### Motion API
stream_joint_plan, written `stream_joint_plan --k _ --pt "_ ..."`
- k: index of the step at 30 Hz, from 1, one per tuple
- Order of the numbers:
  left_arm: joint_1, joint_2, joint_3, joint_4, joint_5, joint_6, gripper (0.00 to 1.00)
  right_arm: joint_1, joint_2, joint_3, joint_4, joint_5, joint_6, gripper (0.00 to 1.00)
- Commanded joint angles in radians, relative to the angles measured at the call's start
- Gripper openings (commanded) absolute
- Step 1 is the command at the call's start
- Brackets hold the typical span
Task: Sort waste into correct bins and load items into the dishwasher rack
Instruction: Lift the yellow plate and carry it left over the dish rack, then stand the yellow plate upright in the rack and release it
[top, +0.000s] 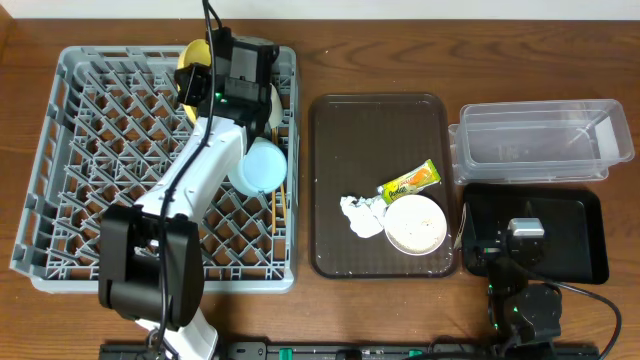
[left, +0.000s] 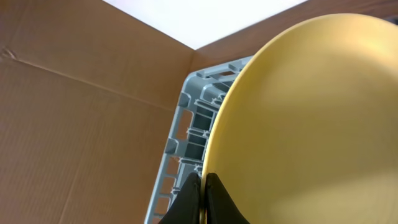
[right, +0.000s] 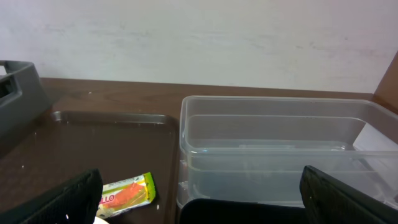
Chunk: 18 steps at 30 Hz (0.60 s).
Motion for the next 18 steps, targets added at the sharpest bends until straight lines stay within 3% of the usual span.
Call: stream_joint_plan --k 1,11,14,16,18 --pt "-0.018 -0.006 -0.012 0.006 -0.032 -0.002 0.06 -0.007 0.000 -0.001 -0.002 0.003 -0.004 0.99" --pt "-0.157 -0.006 -0.012 0.001 -0.032 -0.011 0.08 -0.007 0.000 -0.001 -0.002 0.003 -0.005 0.99" --pt "-0.198 -0.006 -0.012 -0.006 -0.030 -0.032 0.17 -0.007 0.000 -0.001 -0.002 0.003 -0.005 0.99" --pt "-0.217 -0.006 -0.012 -0.011 -0.023 -0.032 0.31 -0.007 0.000 -0.001 -0.002 0.003 -0.005 0.99" --pt "-0.230 -0.006 -0.012 -0.013 -0.004 -0.032 0.36 -0.007 0.000 -0.002 -0.002 0.003 -0.005 0.99"
